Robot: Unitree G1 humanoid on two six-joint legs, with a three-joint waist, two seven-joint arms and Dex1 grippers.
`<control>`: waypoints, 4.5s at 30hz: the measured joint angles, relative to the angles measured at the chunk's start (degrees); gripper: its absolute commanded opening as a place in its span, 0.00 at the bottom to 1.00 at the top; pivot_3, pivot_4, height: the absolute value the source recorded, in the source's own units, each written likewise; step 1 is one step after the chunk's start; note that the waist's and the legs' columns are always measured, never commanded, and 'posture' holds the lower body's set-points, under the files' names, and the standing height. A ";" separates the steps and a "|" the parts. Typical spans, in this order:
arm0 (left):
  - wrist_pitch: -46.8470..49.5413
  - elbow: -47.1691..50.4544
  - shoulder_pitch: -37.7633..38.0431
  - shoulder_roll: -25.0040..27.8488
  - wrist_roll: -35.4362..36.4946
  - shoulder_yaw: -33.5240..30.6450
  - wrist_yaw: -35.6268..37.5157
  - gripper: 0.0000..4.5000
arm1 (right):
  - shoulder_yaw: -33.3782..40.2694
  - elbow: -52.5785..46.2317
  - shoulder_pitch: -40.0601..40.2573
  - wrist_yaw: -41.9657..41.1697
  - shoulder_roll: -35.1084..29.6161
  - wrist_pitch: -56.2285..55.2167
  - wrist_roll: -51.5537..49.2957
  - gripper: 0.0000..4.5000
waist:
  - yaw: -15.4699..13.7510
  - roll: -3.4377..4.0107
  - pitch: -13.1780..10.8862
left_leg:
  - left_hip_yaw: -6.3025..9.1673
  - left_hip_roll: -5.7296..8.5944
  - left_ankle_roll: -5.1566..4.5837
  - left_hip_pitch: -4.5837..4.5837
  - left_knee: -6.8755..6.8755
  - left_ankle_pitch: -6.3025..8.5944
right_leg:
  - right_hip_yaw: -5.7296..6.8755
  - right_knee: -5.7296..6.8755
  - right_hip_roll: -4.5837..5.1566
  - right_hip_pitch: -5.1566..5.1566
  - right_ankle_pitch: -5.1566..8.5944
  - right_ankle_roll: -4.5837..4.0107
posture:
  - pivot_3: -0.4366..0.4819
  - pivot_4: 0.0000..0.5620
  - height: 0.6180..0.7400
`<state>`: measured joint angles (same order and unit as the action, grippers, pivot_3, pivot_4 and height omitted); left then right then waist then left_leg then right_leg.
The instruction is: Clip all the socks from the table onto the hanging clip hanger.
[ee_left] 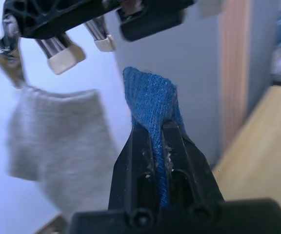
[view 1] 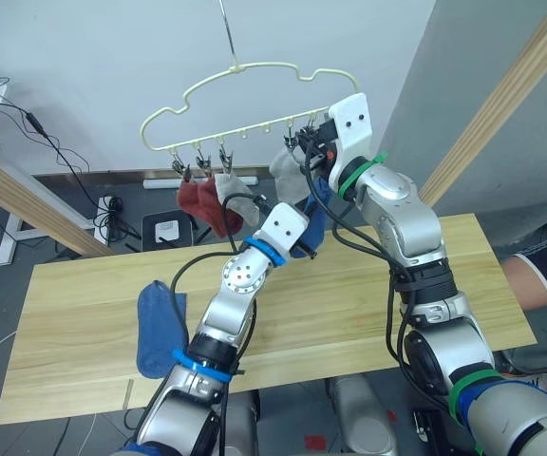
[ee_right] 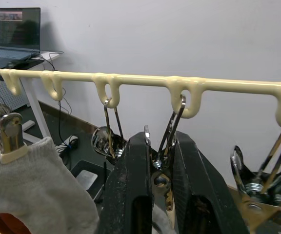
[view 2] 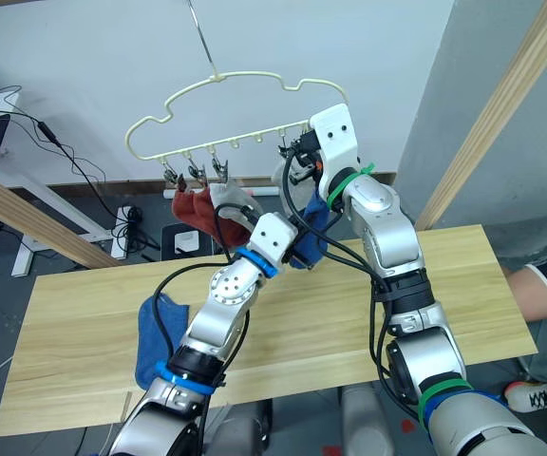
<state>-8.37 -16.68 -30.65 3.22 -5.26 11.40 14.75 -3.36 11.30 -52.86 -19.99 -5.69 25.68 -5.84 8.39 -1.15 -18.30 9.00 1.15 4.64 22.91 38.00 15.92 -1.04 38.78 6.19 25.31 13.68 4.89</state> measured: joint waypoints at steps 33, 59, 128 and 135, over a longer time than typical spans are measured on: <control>0.35 -5.48 -7.14 -6.60 -2.60 -3.05 -11.08 0.00 | -0.05 -0.42 0.04 0.09 0.12 1.17 0.02 0.04 | -0.03 -0.01 -0.01 | 0.01 0.01 0.00 0.03 -0.04 0.00 | 0.01 -0.12 0.00 0.00 0.00 0.01 | 0.25 0.56 1.00; 5.78 -0.46 -3.88 -6.09 0.82 -2.85 -5.87 0.40 | 1.12 -8.49 3.57 -0.43 -1.26 7.32 -2.89 0.66 | -0.05 -0.02 -0.01 | 0.01 0.01 0.00 0.04 -0.05 0.00 | 0.00 -0.16 0.00 -0.01 0.00 0.02 | 0.24 0.58 1.00; 39.12 30.27 1.17 27.44 39.33 -15.98 31.40 0.40 | 6.18 -3.74 3.21 16.39 4.08 2.54 -0.87 0.66 | -0.08 -0.01 -0.02 | 0.03 -0.02 0.00 0.02 -0.08 0.00 | 0.01 -0.16 -0.02 -0.01 0.00 0.02 | 0.27 0.54 1.00; 39.11 30.27 1.17 27.44 39.32 -15.97 31.41 0.40 | 6.66 -4.15 3.25 16.43 4.23 3.29 -2.04 0.66 | -0.06 -0.01 -0.02 | 0.03 -0.03 0.00 0.02 -0.08 0.00 | 0.01 -0.16 -0.02 -0.01 0.00 0.02 | 0.27 0.55 1.00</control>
<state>30.75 13.59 -29.48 30.66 34.06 -4.57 46.16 3.30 7.15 -49.61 -3.55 -1.47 28.96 -7.88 8.33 -1.16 -18.32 9.02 1.13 4.64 22.93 37.92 15.92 -1.03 38.62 6.16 25.30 13.68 4.91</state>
